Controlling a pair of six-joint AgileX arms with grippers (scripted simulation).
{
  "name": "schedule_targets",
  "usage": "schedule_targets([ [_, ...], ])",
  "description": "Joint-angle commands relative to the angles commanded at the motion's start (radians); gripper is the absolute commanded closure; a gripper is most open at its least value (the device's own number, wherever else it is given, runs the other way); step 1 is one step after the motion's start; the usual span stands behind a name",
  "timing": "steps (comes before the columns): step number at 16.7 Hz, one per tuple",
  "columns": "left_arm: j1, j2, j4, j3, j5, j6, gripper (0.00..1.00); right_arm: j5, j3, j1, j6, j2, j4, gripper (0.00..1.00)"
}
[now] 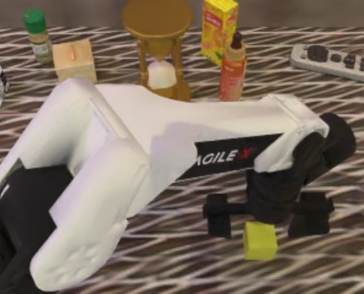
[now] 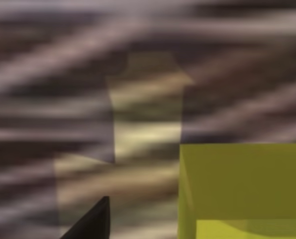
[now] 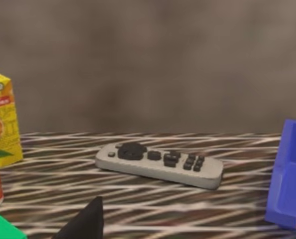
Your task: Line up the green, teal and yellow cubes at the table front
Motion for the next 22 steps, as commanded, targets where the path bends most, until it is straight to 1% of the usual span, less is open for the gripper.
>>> schedule_targets([
  [2, 0.002, -0.001, -0.004, 0.004, 0.000, 0.000, 0.00, 0.000, 0.000, 0.000, 0.000, 0.000, 0.000, 0.00],
  [4, 0.004, -0.008, -0.042, 0.038, -0.001, -0.003, 0.00, 0.000, 0.000, 0.000, 0.000, 0.000, 0.000, 0.00],
  [9, 0.015, -0.049, -0.221, 0.165, 0.000, -0.007, 0.00, 0.000, 0.000, 0.000, 0.000, 0.000, 0.000, 0.00],
  [15, 0.014, -0.055, -0.236, 0.178, -0.001, -0.003, 0.00, 0.000, 0.000, 0.000, 0.000, 0.000, 0.000, 0.00],
  [18, 0.073, -0.076, -0.222, 0.144, 0.001, 0.066, 0.00, 0.000, 0.000, 0.000, 0.000, 0.000, 0.000, 0.00],
  [22, 0.232, -0.127, -0.188, 0.046, 0.009, 0.259, 0.00, 0.000, 0.000, 0.000, 0.000, 0.000, 0.000, 0.00],
])
